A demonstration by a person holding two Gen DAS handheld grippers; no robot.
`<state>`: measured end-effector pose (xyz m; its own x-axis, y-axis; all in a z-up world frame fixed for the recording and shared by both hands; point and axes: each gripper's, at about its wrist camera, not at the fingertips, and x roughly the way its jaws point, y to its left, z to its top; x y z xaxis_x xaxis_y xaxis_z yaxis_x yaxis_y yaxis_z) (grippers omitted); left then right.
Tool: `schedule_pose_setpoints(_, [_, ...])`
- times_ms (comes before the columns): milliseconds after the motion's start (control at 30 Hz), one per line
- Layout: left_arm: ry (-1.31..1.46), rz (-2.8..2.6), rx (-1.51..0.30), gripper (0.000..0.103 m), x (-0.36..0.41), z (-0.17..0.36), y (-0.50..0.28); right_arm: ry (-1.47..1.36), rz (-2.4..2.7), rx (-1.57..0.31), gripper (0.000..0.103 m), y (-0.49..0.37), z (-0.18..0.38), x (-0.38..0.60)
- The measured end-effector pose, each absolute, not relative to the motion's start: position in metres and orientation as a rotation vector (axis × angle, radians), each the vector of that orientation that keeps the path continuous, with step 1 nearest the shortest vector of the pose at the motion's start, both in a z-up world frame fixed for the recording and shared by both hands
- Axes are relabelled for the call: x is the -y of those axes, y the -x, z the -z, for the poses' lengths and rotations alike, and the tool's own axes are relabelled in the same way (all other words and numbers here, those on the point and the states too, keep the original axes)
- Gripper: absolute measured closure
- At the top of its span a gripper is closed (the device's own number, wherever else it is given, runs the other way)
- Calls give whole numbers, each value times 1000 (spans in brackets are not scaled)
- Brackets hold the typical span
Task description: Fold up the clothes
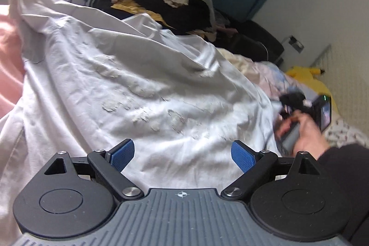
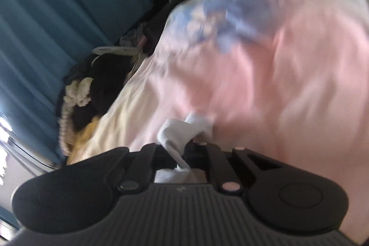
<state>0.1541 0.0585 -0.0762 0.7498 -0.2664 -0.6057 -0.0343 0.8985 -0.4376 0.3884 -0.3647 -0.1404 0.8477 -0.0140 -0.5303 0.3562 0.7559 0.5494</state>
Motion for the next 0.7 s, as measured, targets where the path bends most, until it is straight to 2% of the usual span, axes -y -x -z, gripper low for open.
schedule_pose_setpoints(133, [473, 108, -723, 10, -66, 76, -156, -506, 211, -545, 97, -388, 142, 372])
schedule_pose_setpoints(333, [466, 108, -704, 10, -67, 69, -153, -347, 142, -420, 97, -387, 102, 336])
schedule_pose_setpoints(533, [458, 54, -633, 10, -79, 55, -147, -159, -42, -381, 97, -391, 55, 255])
schedule_pose_setpoints(700, [517, -12, -599, 10, -102, 51, -144, 17, -214, -448, 97, -384, 64, 163])
